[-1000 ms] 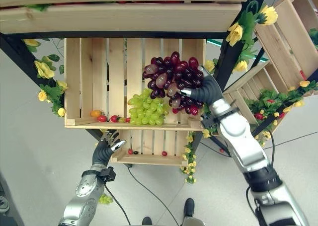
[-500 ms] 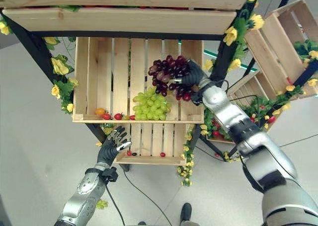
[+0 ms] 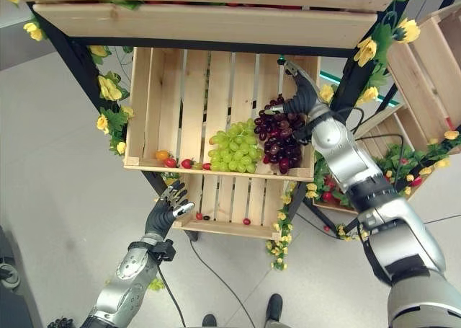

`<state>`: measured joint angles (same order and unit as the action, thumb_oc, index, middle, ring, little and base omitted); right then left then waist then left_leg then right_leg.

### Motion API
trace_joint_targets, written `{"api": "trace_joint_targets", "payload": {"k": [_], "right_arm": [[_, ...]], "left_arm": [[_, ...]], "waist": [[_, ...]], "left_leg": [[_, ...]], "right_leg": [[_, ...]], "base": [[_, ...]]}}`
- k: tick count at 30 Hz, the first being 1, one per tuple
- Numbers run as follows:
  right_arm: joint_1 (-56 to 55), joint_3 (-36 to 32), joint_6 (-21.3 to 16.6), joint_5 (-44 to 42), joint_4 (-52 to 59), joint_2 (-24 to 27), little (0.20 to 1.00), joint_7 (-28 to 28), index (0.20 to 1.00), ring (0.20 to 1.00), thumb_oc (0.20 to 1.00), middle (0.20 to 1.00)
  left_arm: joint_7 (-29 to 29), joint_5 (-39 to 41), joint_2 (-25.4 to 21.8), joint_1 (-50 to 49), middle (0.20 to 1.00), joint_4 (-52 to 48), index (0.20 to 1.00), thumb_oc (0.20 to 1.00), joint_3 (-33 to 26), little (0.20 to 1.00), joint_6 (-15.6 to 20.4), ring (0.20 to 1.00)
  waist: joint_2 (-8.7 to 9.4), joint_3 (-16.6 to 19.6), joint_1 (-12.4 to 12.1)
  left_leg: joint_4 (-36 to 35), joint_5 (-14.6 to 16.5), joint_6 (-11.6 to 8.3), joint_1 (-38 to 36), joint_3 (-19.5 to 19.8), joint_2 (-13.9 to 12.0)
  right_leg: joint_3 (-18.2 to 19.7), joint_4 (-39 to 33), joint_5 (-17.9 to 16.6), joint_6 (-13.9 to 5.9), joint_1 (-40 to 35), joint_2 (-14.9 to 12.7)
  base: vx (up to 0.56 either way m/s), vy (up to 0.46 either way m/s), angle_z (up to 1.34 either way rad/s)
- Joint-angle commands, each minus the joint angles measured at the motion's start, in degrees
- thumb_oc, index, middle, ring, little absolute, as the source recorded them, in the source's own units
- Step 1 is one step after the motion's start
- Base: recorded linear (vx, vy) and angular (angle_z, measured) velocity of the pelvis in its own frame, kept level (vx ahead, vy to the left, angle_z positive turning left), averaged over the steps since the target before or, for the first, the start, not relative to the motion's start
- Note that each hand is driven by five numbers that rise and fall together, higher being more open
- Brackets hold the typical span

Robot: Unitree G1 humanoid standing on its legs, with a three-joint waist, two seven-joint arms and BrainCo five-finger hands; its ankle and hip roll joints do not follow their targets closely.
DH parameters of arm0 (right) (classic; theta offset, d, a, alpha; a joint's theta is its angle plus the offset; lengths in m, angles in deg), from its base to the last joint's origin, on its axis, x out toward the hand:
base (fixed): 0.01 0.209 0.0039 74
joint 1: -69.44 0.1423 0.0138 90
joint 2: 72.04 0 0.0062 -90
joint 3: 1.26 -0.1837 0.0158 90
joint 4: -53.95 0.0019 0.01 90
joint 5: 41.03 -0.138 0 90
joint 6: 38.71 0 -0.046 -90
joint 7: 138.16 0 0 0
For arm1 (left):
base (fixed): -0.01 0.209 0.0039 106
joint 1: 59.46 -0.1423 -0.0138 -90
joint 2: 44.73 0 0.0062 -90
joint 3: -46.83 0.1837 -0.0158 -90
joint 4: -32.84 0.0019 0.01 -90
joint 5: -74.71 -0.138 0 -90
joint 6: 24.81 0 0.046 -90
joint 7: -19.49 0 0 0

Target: Pick up the fruits from the basket on one side to the basket on the other side

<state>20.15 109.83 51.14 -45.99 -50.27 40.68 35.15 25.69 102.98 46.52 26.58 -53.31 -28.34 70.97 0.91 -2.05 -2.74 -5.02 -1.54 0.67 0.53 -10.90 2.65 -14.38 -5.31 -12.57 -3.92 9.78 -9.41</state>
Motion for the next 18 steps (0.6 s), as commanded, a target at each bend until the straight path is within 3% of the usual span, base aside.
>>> {"api": "trace_joint_targets", "payload": {"k": [1,10,18], "right_arm": [[3.67,-4.68,-3.28,-3.88,-0.12,1.46,1.000,-0.73,1.000,1.000,1.000,1.000],[-17.17,-14.66,-8.37,-11.30,22.52,-6.12,1.000,4.15,1.000,1.000,1.000,1.000],[-30.19,-15.56,-9.65,-11.34,31.89,-8.55,1.000,8.96,1.000,1.000,1.000,1.000]], "left_arm": [[0.13,-0.59,-0.91,2.94,1.000,-1.42,1.000,1.000,-0.10,1.000,3.24,1.000],[1.60,-2.37,0.13,2.09,1.000,-0.24,1.000,1.000,-2.84,1.000,3.12,1.000],[2.72,-3.94,0.47,0.40,1.000,-0.17,1.000,1.000,-4.83,1.000,4.07,1.000]], "waist": [[1.62,-0.56,-1.82],[0.90,-0.42,-0.12],[0.39,-0.43,1.37]], "left_leg": [[0.02,2.33,-2.08,1.14,1.37,1.52],[0.02,2.58,-1.78,1.09,1.24,1.82],[0.02,2.60,-1.89,1.33,0.89,1.71]], "right_leg": [[-0.28,0.79,5.99,-6.85,-5.13,-4.05],[-0.18,1.13,6.30,-7.07,-5.06,-4.35],[0.04,1.54,6.65,-7.11,-4.61,-4.34]], "base": [[0.00,0.000,0.00],[0.00,0.003,0.02],[0.00,-0.005,-0.05]]}}
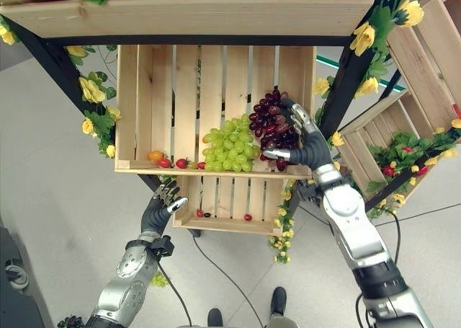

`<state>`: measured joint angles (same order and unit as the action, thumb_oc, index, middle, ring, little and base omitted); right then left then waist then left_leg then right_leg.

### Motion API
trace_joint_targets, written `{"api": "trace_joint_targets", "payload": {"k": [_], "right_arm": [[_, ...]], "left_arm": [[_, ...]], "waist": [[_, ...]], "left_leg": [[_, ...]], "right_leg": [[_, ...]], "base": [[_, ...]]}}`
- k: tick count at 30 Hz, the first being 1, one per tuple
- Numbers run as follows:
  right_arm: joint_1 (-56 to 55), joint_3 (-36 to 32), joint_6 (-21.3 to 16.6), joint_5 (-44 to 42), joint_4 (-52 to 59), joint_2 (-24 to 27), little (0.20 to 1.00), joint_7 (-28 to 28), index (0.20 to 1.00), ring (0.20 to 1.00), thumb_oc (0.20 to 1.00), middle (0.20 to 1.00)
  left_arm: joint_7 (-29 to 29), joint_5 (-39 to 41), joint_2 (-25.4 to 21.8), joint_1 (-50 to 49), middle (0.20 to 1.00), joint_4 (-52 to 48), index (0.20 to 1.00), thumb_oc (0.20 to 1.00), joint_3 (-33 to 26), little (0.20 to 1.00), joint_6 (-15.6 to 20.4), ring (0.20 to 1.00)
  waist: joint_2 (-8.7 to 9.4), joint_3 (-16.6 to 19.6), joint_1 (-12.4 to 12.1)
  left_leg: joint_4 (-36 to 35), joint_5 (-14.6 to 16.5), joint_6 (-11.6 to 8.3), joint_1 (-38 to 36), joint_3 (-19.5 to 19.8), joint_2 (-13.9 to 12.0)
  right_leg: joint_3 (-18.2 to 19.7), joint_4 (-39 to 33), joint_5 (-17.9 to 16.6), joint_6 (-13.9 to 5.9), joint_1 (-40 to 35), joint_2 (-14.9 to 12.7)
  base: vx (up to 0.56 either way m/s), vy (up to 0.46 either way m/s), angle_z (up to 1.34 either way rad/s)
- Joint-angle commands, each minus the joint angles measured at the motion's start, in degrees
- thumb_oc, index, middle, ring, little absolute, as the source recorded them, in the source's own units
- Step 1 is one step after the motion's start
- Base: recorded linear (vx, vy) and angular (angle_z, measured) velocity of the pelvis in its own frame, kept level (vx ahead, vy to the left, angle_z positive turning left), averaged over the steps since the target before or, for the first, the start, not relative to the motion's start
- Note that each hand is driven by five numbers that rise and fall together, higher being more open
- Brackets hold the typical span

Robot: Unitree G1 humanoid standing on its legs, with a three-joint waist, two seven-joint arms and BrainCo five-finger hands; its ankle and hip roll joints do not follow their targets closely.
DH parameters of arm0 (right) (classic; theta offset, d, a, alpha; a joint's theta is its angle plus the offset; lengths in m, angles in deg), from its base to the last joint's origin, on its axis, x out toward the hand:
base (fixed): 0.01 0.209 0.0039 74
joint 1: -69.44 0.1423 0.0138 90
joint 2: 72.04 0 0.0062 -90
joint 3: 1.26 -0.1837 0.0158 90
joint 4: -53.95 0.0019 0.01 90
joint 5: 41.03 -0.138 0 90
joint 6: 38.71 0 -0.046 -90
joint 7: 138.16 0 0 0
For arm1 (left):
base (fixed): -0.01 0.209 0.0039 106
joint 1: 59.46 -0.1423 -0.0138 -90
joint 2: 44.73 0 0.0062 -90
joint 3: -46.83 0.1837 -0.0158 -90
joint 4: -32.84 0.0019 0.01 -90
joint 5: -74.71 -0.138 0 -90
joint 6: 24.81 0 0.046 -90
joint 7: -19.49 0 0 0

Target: Pick up the fruits from the basket on one side to the basket on the other side

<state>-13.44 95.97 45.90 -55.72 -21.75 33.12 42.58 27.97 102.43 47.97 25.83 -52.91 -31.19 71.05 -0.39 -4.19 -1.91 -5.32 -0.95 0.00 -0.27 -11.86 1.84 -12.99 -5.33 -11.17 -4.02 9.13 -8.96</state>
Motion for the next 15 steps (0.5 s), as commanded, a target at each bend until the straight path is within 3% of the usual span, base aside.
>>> {"api": "trace_joint_targets", "payload": {"k": [1,4,13,14,15], "right_arm": [[3.39,-1.71,-4.40,-1.60,3.37,-0.99,1.000,1.53,1.000,1.000,1.000,1.000],[-0.28,-0.97,-4.94,-4.00,7.62,-0.76,1.000,5.43,1.000,1.000,1.000,1.000],[-4.62,2.39,-3.88,-5.11,8.50,0.90,1.000,9.42,1.000,1.000,1.000,1.000],[-5.12,1.86,-3.88,-2.97,8.19,0.49,1.000,8.22,1.000,1.000,1.000,1.000],[-5.09,1.86,-3.88,-2.97,8.19,0.48,1.000,8.22,1.000,1.000,1.000,1.000]], "left_arm": [[0.44,-3.39,-0.98,1.14,1.000,-0.58,1.000,1.000,-1.97,1.000,3.99,1.000],[0.28,-3.81,-0.94,-0.02,1.000,-0.79,1.000,1.000,-3.04,1.000,4.39,1.000],[0.36,-3.21,-1.19,-1.75,1.000,-0.92,1.000,1.000,-4.92,1.000,5.39,1.000],[0.43,-2.09,-1.52,-0.46,1.000,0.25,1.000,1.000,-4.99,1.000,6.13,1.000],[0.42,-2.09,-1.53,-0.42,1.000,0.27,1.000,1.000,-5.00,1.000,6.14,1.000]], "waist": [[1.68,1.73,0.55],[1.67,1.66,0.91],[1.07,0.94,1.46],[0.43,-0.12,2.99],[0.47,0.07,2.83]], "left_leg": [[0.32,2.02,-1.23,2.13,1.86,2.51],[0.32,1.99,-1.46,2.25,1.89,2.34],[0.32,1.44,-1.95,2.57,1.99,1.60],[0.32,0.97,-1.94,3.13,3.69,1.16],[0.32,0.83,-1.95,3.43,3.52,1.13]], "right_leg": [[-1.36,1.56,5.25,-7.00,-3.96,-4.79],[-1.54,1.44,5.50,-6.85,-4.05,-4.54],[-0.15,4.71,7.13,-6.25,-2.82,-4.06],[9.92,6.69,10.04,-5.53,-1.63,-1.72],[10.12,6.74,9.88,-5.49,-1.24,-1.68]], "base": [[0.00,0.000,0.00],[0.00,-0.013,0.01],[-0.02,-0.016,0.00],[-0.06,-0.059,0.12],[-0.06,-0.078,0.76]]}}
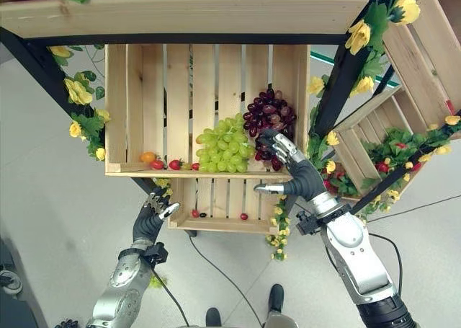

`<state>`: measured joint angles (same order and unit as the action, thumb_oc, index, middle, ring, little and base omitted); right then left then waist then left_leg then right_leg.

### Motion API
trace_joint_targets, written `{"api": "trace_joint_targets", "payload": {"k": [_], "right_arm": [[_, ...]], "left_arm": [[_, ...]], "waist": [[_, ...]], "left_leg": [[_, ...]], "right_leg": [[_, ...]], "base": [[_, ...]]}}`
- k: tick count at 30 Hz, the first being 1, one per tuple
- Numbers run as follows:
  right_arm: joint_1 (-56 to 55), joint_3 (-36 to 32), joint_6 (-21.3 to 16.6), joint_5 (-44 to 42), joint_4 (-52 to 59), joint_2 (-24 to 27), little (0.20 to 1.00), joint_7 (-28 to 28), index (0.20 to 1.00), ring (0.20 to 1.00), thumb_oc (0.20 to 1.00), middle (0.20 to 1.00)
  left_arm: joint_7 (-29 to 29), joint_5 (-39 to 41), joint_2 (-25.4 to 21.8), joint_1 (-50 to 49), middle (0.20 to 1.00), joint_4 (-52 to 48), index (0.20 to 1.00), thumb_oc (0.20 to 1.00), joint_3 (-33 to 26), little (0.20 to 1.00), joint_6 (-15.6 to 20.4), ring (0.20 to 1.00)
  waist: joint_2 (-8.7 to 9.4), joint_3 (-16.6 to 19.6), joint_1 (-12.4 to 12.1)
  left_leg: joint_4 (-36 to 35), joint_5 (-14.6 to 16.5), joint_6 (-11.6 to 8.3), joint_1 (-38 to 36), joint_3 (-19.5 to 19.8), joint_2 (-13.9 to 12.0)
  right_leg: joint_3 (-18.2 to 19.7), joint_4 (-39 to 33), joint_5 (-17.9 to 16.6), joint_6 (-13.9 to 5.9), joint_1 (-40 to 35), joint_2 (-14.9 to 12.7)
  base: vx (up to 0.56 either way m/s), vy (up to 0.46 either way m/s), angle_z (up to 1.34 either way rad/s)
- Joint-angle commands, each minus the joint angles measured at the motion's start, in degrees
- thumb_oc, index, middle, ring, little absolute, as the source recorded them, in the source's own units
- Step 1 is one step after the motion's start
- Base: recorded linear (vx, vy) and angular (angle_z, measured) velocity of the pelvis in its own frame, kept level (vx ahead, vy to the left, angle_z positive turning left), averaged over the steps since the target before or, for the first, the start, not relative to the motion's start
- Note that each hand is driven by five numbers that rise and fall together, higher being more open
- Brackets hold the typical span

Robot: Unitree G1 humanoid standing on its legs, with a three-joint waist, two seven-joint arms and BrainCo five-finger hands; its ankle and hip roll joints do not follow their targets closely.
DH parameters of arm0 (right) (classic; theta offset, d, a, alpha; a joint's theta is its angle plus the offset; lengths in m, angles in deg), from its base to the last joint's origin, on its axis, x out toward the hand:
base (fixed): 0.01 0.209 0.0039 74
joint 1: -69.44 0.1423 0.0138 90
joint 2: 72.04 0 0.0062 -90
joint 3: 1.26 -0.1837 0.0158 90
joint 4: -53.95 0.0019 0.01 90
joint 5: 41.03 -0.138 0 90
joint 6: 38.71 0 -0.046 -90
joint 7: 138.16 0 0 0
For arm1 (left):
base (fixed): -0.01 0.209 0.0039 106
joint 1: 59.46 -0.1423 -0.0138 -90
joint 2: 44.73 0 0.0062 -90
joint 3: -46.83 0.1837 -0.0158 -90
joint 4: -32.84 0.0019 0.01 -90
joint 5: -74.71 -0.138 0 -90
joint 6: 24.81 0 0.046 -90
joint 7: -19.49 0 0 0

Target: Pick up the fruits from the basket on one side to the basket on the other side

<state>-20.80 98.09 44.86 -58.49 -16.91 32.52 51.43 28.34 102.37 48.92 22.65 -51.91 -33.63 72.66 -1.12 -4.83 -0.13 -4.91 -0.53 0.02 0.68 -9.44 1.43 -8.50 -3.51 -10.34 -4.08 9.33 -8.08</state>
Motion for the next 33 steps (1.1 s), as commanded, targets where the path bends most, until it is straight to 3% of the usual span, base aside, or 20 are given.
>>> {"api": "trace_joint_targets", "payload": {"k": [1,3,6,7,14,16,17,18,19,21,23,24,25,28,30,33], "right_arm": [[1.21,-0.50,-2.90,0.35,2.87,0.46,1.000,-1.29,1.000,1.000,1.000,1.000],[-0.56,-0.96,-3.07,2.77,3.25,-0.16,1.000,-2.05,1.000,1.000,1.000,1.000],[-2.23,-0.88,-3.46,3.00,3.30,-1.18,1.000,-1.86,1.000,1.000,1.000,1.000],[-1.95,-1.41,-3.73,3.18,3.33,-1.13,1.000,-1.87,1.000,1.000,1.000,1.000],[-1.52,-1.35,-3.94,1.70,3.48,-0.37,1.000,-0.78,1.000,1.000,1.000,1.000],[-1.60,-1.76,-4.03,1.82,3.43,-0.10,1.000,-0.93,1.000,1.000,1.000,1.000],[-2.35,-3.50,-4.28,4.81,3.16,0.41,1.000,-2.33,1.000,1.000,1.000,1.000],[-2.29,-3.48,-4.30,4.82,3.13,0.41,1.000,-2.34,1.000,1.000,1.000,1.000],[-2.09,-4.06,-3.97,7.07,2.09,-0.01,1.000,-3.31,1.000,1.000,1.000,1.000],[-2.10,-4.02,-3.86,7.62,1.59,-0.22,1.000,-3.52,1.000,1.000,1.000,1.000],[-2.72,-4.54,-3.58,7.47,1.02,-0.70,1.000,-3.30,1.000,1.000,1.000,1.000],[-3.06,-4.48,-3.58,6.93,0.38,-1.61,1.000,-3.49,1.000,1.000,1.000,1.000],[-3.05,-4.47,-3.58,6.93,0.37,-1.61,1.000,-3.49,1.000,1.000,1.000,1.000],[-4.61,-5.76,-4.04,7.00,-0.71,-3.31,1.000,-4.66,1.000,1.000,1.000,1.000],[-5.10,-6.34,-3.94,7.23,-0.80,-3.54,1.000,-5.05,1.000,1.000,1.000,1.000],[-5.82,-7.36,-4.41,7.87,-1.77,-5.81,1.000,-7.80,1.000,1.000,1.000,1.000]], "left_arm": [[0.38,-1.70,-2.59,2.79,1.000,-0.41,1.000,1.000,-2.69,1.000,5.04,1.000],[0.30,-1.52,-2.17,1.99,1.000,0.32,1.000,1.000,-2.71,1.000,5.25,1.000],[0.32,-1.34,-1.22,0.74,1.000,-0.11,1.000,1.000,-3.78,1.000,5.76,1.000],[-0.13,0.23,-0.44,0.42,1.000,-0.54,1.000,1.000,-4.34,1.000,6.40,1.000],[-1.94,3.30,1.61,-3.83,1.000,-2.14,1.000,1.000,-6.32,1.000,6.28,1.000],[-2.09,3.74,1.78,-3.70,1.000,-1.75,1.000,1.000,-6.27,1.000,6.18,1.000],[-2.28,4.03,2.10,-3.53,1.000,-0.76,1.000,1.000,-6.92,1.000,6.21,1.000],[-2.28,4.03,2.11,-3.49,1.000,-0.77,1.000,1.000,-6.94,1.000,6.20,1.000],[-2.51,4.20,1.78,-3.36,1.000,-1.00,1.000,1.000,-7.67,1.000,6.19,1.000],[-2.64,4.24,1.92,-3.81,1.000,-1.44,1.000,1.000,-7.81,1.000,6.17,1.000],[-3.34,4.35,1.85,-5.13,1.000,-2.22,1.000,1.000,-8.55,1.000,6.04,1.000],[-3.42,4.93,2.09,-5.72,1.000,-2.95,1.000,1.000,-8.89,1.000,5.67,1.000],[-3.42,4.93,2.09,-5.73,1.000,-2.95,1.000,1.000,-8.90,1.000,5.67,1.000],[-3.53,5.06,2.06,-6.63,1.000,-3.35,1.000,1.000,-9.91,1.000,5.42,1.000],[-3.49,5.08,1.89,-6.54,1.000,-3.16,1.000,1.000,-9.97,1.000,5.36,1.000],[-2.92,4.78,0.94,-4.40,1.000,-2.52,1.000,1.000,-8.98,1.000,5.23,1.000]], "waist": [[0.81,0.90,2.20],[0.14,1.58,3.49],[-0.20,1.49,2.89],[-1.05,1.22,1.99],[-2.77,0.48,-0.56],[-2.97,-0.08,-0.40],[-2.97,-1.31,0.67],[-3.03,-1.17,0.55],[-3.12,-0.83,0.93],[-3.17,-0.66,0.64],[-2.35,-0.46,0.00],[-1.70,-0.15,-0.43],[-1.71,-0.11,-0.40],[-1.14,0.58,-1.47],[-0.98,0.76,-1.51],[-0.72,1.52,-2.21]], "left_leg": [[-0.09,0.25,-1.76,2.64,2.45,1.68],[-0.09,-0.07,-1.59,2.64,5.78,2.23],[-0.09,-0.69,-2.53,3.26,10.02,2.41],[0.23,-1.63,-3.42,4.07,12.36,1.53],[1.37,-4.56,-6.03,6.23,15.62,-0.50],[1.73,-5.22,-6.20,6.59,14.29,-1.00],[2.30,-7.55,-6.15,7.95,-0.89,-5.27],[2.40,-7.62,-6.17,8.25,-0.98,-5.41],[3.44,-7.70,-5.92,6.93,-9.55,-7.94],[4.47,-7.52,-5.97,6.95,-8.58,-8.16],[7.99,-4.86,-5.86,5.74,-5.89,-7.81],[8.48,-3.69,-6.19,4.41,-5.36,-8.49],[8.48,-3.71,-6.19,4.47,-5.33,-8.49],[6.57,-3.55,-6.89,2.51,-7.49,-11.04],[6.33,-2.84,-7.57,2.07,-6.86,-11.22],[3.82,-3.52,-7.08,3.07,-10.50,-11.81]], "right_leg": [[13.34,6.39,10.93,-4.59,-0.39,0.36],[24.16,9.07,13.38,-3.80,0.25,4.49],[22.38,8.44,13.22,-2.80,0.05,4.72],[20.11,7.46,13.10,-2.34,-0.70,4.48],[12.07,0.58,12.85,-0.48,-6.76,4.64],[10.38,1.45,13.51,-0.27,-7.12,4.29],[3.52,5.11,15.35,-0.33,-7.20,2.34],[3.63,5.08,15.15,-0.28,-6.91,2.46],[-1.30,6.02,15.63,-0.71,-7.49,1.38],[-2.20,5.80,15.39,-0.66,-7.53,1.20],[-4.44,6.03,15.27,-0.79,-7.89,-0.02],[-7.47,5.52,14.42,-1.07,-8.04,-1.13],[-7.51,5.49,14.40,-1.07,-8.02,-1.12],[-14.05,6.59,14.41,-1.45,-8.54,-2.90],[-15.42,7.17,15.46,-1.91,-9.64,-3.65],[-22.58,8.91,14.13,-3.47,-11.13,-8.13]], "base": [[0.01,-0.031,1.02],[0.01,-0.113,0.95],[-0.04,-0.239,0.81],[-0.03,-0.182,0.82],[-0.08,-0.216,0.75],[-0.16,-0.064,0.92],[-0.21,-0.044,1.31],[-0.35,-0.071,1.64],[-0.18,-0.027,1.42],[-0.16,-0.015,1.33],[-0.19,0.023,0.67],[-0.17,0.044,0.57],[-0.20,0.077,1.05],[-0.10,0.140,1.00],[0.04,0.124,1.25],[-0.02,0.363,1.18]]}}
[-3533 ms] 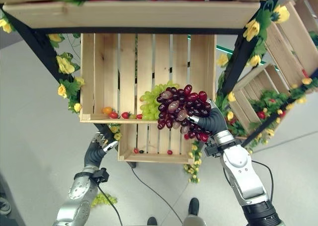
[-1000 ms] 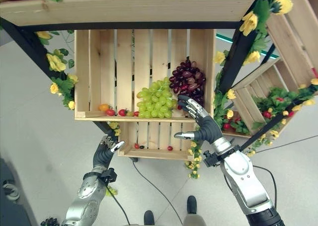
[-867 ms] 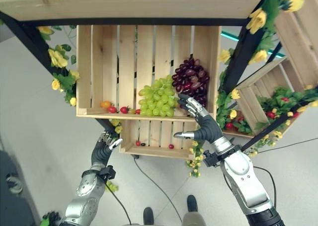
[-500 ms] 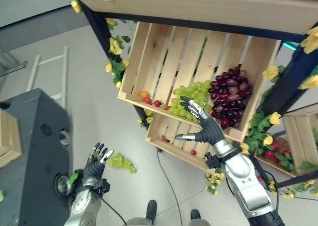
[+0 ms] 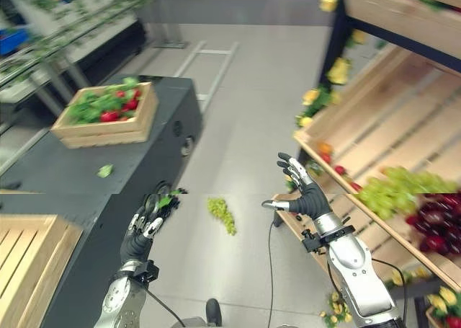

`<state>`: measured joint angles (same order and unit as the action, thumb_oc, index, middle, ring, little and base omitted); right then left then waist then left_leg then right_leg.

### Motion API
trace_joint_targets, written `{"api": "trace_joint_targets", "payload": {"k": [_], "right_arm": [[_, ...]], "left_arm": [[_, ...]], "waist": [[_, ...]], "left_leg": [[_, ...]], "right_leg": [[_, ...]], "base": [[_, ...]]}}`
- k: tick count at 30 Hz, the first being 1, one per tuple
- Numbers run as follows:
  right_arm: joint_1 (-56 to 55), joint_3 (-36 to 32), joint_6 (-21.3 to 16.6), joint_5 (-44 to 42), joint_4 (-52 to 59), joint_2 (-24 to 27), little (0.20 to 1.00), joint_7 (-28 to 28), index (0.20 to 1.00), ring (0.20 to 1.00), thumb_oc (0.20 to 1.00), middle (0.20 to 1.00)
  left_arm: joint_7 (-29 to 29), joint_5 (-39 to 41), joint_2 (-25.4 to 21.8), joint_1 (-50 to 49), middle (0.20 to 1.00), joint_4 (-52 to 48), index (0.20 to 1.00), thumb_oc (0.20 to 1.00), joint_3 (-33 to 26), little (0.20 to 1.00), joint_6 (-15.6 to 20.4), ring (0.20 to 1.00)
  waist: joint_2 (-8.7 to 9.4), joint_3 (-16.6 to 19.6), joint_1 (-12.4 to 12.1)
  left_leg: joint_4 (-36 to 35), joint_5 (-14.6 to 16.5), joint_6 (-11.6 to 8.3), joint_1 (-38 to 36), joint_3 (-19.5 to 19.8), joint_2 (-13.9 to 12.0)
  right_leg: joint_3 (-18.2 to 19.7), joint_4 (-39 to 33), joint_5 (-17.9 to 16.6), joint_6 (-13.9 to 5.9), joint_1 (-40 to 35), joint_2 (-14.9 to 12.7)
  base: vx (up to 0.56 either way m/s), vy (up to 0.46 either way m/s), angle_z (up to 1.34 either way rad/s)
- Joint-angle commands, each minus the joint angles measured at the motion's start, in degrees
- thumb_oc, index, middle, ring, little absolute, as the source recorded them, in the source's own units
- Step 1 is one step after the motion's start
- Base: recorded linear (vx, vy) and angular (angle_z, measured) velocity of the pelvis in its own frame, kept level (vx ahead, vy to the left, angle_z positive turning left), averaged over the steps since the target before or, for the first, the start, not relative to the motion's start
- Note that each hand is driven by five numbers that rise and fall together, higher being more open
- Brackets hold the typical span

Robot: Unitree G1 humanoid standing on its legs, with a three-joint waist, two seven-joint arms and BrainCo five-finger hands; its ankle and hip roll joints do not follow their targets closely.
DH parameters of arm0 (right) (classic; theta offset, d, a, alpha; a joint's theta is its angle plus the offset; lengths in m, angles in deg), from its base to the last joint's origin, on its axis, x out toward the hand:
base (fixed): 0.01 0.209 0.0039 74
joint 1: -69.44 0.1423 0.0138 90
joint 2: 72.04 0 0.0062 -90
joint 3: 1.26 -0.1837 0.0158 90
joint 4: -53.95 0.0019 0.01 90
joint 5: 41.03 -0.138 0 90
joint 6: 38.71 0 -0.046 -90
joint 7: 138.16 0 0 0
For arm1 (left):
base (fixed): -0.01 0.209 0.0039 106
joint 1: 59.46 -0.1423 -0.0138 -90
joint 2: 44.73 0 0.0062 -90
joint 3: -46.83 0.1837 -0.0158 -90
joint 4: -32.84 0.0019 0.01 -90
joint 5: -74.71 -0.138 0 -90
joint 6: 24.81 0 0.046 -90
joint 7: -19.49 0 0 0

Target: Pick up the fruits from the basket on one side to the basket on the other side

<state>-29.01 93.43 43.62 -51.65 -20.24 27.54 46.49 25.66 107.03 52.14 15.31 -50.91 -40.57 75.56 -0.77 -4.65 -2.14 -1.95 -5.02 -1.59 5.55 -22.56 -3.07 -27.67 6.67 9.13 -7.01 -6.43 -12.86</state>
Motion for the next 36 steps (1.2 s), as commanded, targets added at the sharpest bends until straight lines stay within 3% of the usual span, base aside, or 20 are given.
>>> {"api": "trace_joint_targets", "payload": {"k": [1,4,7,9,10,11,12,13,14,15,16,17,18,19,20,21,24,25,33,36], "right_arm": [[2.04,-2.92,-3.07,1.28,1.45,-1.46,1.000,-3.20,1.000,1.000,1.000,1.000],[1.67,-3.25,-3.00,1.32,0.53,-2.72,1.000,-4.12,1.000,1.000,1.000,1.000],[0.86,-2.83,-2.69,0.92,0.51,-4.09,1.000,-4.19,1.000,1.000,1.000,1.000],[0.75,-2.29,-2.78,0.85,-0.03,-4.78,1.000,-4.39,1.000,1.000,1.000,1.000],[0.59,-2.13,-2.85,0.80,-0.47,-5.40,1.000,-4.84,1.000,1.000,1.000,1.000],[0.81,-1.92,-2.94,0.62,-1.03,-5.41,1.000,-4.79,1.000,1.000,1.000,1.000],[0.55,-2.45,-2.98,0.88,-1.12,-5.39,1.000,-5.00,1.000,1.000,1.000,1.000],[0.54,-2.43,-2.97,0.88,-1.16,-5.37,1.000,-4.99,1.000,1.000,1.000,1.000],[-0.40,-3.43,-3.18,-0.19,-2.14,-5.74,1.000,-4.73,1.000,1.000,1.000,1.000],[-0.34,-3.44,-3.20,-0.22,-2.19,-5.66,1.000,-4.72,1.000,1.000,1.000,1.000],[-0.78,-3.35,-3.14,-0.60,-2.31,-5.59,1.000,-4.74,1.000,1.000,1.000,1.000],[-0.56,-3.15,-3.24,-0.89,-2.66,-5.47,1.000,-4.57,1.000,1.000,1.000,1.000],[-0.16,-3.27,-3.59,-1.65,-3.95,-5.66,1.000,-4.86,1.000,1.000,1.000,1.000],[-0.07,-3.27,-3.62,-1.65,-4.00,-5.66,1.000,-4.87,1.000,1.000,1.000,1.000],[0.23,-3.46,-3.66,-1.73,-4.52,-5.60,1.000,-5.01,1.000,1.000,1.000,1.000],[-0.58,-4.90,-4.07,-1.40,-5.36,-5.54,1.000,-6.04,1.000,1.000,1.000,1.000],[-1.99,-3.54,-3.07,-1.47,-5.98,-5.66,1.000,-4.63,1.000,1.000,1.000,1.000],[-2.53,-2.76,-3.50,-1.45,-9.19,-5.44,1.000,-3.68,1.000,1.000,1.000,1.000],[-2.58,-2.74,-3.43,-0.07,-11.24,-5.12,1.000,-4.04,1.000,1.000,1.000,1.000],[-1.03,0.47,-2.29,5.68,-35.97,-4.88,1.000,-6.58,1.000,1.000,1.000,1.000]], "left_arm": [[-0.18,-0.14,-2.81,3.19,1.000,-3.48,1.000,1.000,-1.76,1.000,2.17,1.000],[0.40,-2.09,-3.80,4.76,1.000,-3.35,1.000,1.000,-1.01,1.000,1.85,1.000],[0.48,-3.12,-5.24,4.34,1.000,-3.92,1.000,1.000,-1.26,1.000,2.00,1.000],[1.03,-3.62,-5.71,5.03,1.000,-3.38,1.000,1.000,-0.71,1.000,2.12,1.000],[1.15,-4.25,-6.07,5.04,1.000,-3.57,1.000,1.000,-0.60,1.000,2.50,1.000],[1.28,-5.05,-6.33,5.29,1.000,-3.56,1.000,1.000,-0.41,1.000,2.53,1.000],[1.13,-5.70,-6.88,5.65,1.000,-3.37,1.000,1.000,-0.36,1.000,2.51,1.000],[1.13,-5.71,-6.86,5.63,1.000,-3.33,1.000,1.000,-0.35,1.000,2.50,1.000],[1.08,-6.63,-6.90,7.02,1.000,-1.15,1.000,1.000,1.47,1.000,2.16,1.000],[1.07,-6.64,-6.82,7.08,1.000,-1.10,1.000,1.000,1.47,1.000,2.18,1.000],[1.27,-7.15,-6.66,7.01,1.000,-1.29,1.000,1.000,1.59,1.000,1.98,1.000],[1.11,-7.74,-6.63,6.83,1.000,-1.94,1.000,1.000,1.35,1.000,2.04,1.000],[1.46,-7.76,-6.54,7.67,1.000,-1.42,1.000,1.000,1.18,1.000,2.26,1.000],[1.46,-7.75,-6.54,7.74,1.000,-1.38,1.000,1.000,1.16,1.000,2.27,1.000],[1.46,-7.00,-6.35,8.34,1.000,-0.35,1.000,1.000,1.27,1.000,2.36,1.000],[1.96,-7.27,-6.78,8.43,1.000,0.31,1.000,1.000,1.00,1.000,3.34,1.000],[1.01,-6.69,-5.64,7.32,1.000,3.49,1.000,1.000,1.71,1.000,2.16,1.000],[0.75,-7.42,-5.09,6.56,1.000,5.32,1.000,1.000,1.56,1.000,2.82,1.000],[0.37,-8.16,-4.88,6.08,1.000,6.63,1.000,1.000,1.47,1.000,2.67,1.000],[-2.76,-8.62,-3.30,8.22,1.000,29.08,1.000,1.000,1.65,1.000,1.19,1.000]], "waist": [[-0.57,1.63,-0.18],[0.84,1.82,-0.37],[2.09,2.15,0.11],[2.06,1.91,0.94],[0.79,1.42,1.78],[0.29,1.15,2.20],[-0.41,0.59,3.01],[-0.30,0.77,2.94],[-1.64,0.48,6.26],[-1.75,0.79,6.03],[-1.96,0.38,6.40],[-1.93,-0.49,6.52],[-1.19,-1.62,6.85],[-1.31,-1.58,6.90],[-0.66,-1.91,7.62],[1.21,-1.97,7.47],[1.22,-1.03,6.94],[1.59,-0.11,6.23],[1.47,0.53,6.24],[1.21,2.36,4.38]], "left_leg": [[-0.07,0.99,-5.06,-1.74,2.80,-6.71],[1.41,1.89,-3.81,-0.75,3.26,-4.53],[2.44,5.47,-1.08,-0.87,3.16,-0.88],[2.57,7.08,0.60,-1.14,4.07,2.18],[1.47,7.51,2.18,-2.18,5.50,5.14],[0.06,7.16,2.74,-3.25,6.35,6.38],[-0.93,5.94,3.55,-3.45,7.63,7.03],[-1.45,6.79,3.17,-4.15,8.27,7.21],[-2.96,5.19,3.80,-5.16,12.61,7.48],[-2.94,5.15,3.68,-4.74,12.40,7.30],[-3.05,5.73,3.62,-6.11,14.15,7.64],[-3.05,6.07,3.35,-6.82,14.67,7.72],[-3.05,6.82,2.53,-7.64,17.60,7.86],[-3.05,6.70,2.51,-7.47,17.66,7.73],[-3.05,7.03,2.27,-8.07,19.16,8.22],[-3.05,7.82,2.29,-9.24,22.05,9.67],[-2.91,7.77,2.36,-9.17,23.32,9.14],[-3.04,7.76,2.02,-9.33,22.38,8.64],[-3.03,7.92,1.73,-9.47,22.24,8.51],[-0.31,8.15,-0.41,-8.57,20.04,6.31]], "right_leg": [[-4.86,-0.43,-5.82,-0.97,4.43,-4.76],[-6.99,0.34,-9.23,-2.40,2.78,-8.25],[-5.09,2.98,-12.59,-4.01,2.88,-11.71],[-1.63,6.51,-16.27,-4.43,4.07,-13.71],[3.23,11.47,-19.08,-4.51,5.58,-16.21],[6.20,14.07,-18.76,-4.05,7.02,-16.42],[9.58,15.17,-19.92,-2.62,8.94,-15.08],[10.53,15.81,-19.00,-3.53,8.92,-15.07],[20.53,19.16,-11.34,0.43,14.22,-3.45],[20.74,19.49,-11.28,0.65,14.91,-3.27],[20.78,20.21,-7.10,1.51,16.42,-0.34],[18.50,19.87,-6.34,1.72,18.83,-0.73],[18.70,12.08,-6.58,1.03,21.39,1.13],[18.53,11.53,-7.00,1.08,21.26,1.28],[21.60,7.11,-8.12,0.32,22.10,4.20],[25.68,-0.52,-10.35,-0.45,20.12,7.41],[27.31,2.73,-8.81,-0.26,18.03,7.85],[24.43,0.02,-9.07,-0.45,15.75,6.97],[23.64,-2.30,-9.81,-0.68,14.42,6.60],[20.96,-6.16,-9.62,-0.18,9.94,6.56]], "base": [[0.07,0.337,0.89],[0.14,0.338,1.16],[0.15,0.336,0.92],[0.16,0.439,0.36],[0.21,0.621,0.74],[0.13,0.569,1.01],[0.09,0.235,0.92],[0.13,0.248,0.58],[0.14,0.138,0.54],[0.16,0.206,0.96],[0.13,0.066,1.80],[0.21,-0.018,1.54],[0.12,-0.077,1.27],[0.13,-0.143,0.50],[0.21,-0.139,1.23],[0.22,-0.138,1.46],[0.15,-0.149,1.40],[0.13,-0.126,1.33],[0.04,-0.049,0.25],[0.11,-0.263,-0.49]]}}
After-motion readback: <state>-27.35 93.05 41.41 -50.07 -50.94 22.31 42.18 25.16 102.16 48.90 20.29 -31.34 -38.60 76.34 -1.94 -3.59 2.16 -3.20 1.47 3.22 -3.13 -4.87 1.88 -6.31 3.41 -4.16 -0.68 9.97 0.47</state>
